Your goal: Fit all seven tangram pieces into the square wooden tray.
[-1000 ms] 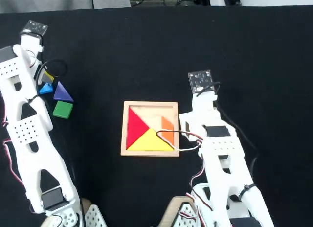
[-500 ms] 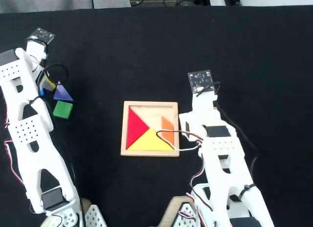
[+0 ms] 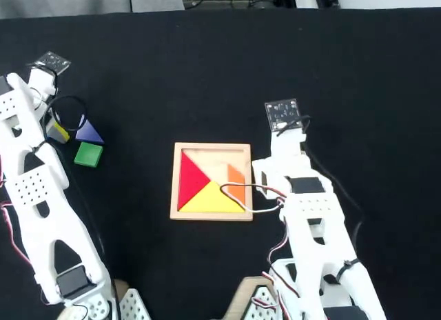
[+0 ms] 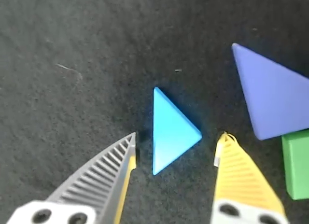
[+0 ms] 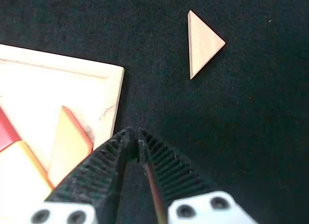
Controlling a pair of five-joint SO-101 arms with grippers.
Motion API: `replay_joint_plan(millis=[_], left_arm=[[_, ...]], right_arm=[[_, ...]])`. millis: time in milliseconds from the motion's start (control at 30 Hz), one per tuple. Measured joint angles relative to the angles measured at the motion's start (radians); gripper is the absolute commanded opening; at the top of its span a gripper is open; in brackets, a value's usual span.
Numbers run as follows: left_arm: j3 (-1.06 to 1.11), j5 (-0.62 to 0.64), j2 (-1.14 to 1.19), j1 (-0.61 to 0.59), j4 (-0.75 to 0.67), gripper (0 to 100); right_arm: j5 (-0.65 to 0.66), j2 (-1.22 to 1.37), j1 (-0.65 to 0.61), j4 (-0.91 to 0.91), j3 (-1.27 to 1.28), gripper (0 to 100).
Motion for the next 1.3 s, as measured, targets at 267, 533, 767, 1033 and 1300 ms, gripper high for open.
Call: replay_joint_plan(millis=[267, 533, 767, 1033, 1300], left_arm=[[-0.006, 0.12, 0.026, -0.006, -0.025, 26], [-0.006, 0.157, 0.032, 0.015, -0.012, 9], [-0.018, 0.164, 0.031, 0.032, 0.029, 12], [-0.103, 0.19, 0.046, 0.035, 0.091, 12], [0.002, 0.209, -0.063, 0.084, 0.092, 12]], right_arm=[[0.0, 0.0, 0.0, 0.0, 0.0, 1.6], [0.0, 0.0, 0.0, 0.0, 0.0, 1.6], [0.0, 0.0, 0.0, 0.0, 0.0, 1.6], [0.0, 0.0, 0.0, 0.0, 0.0, 1.6], [0.0, 0.0, 0.0, 0.0, 0.0, 1.6]])
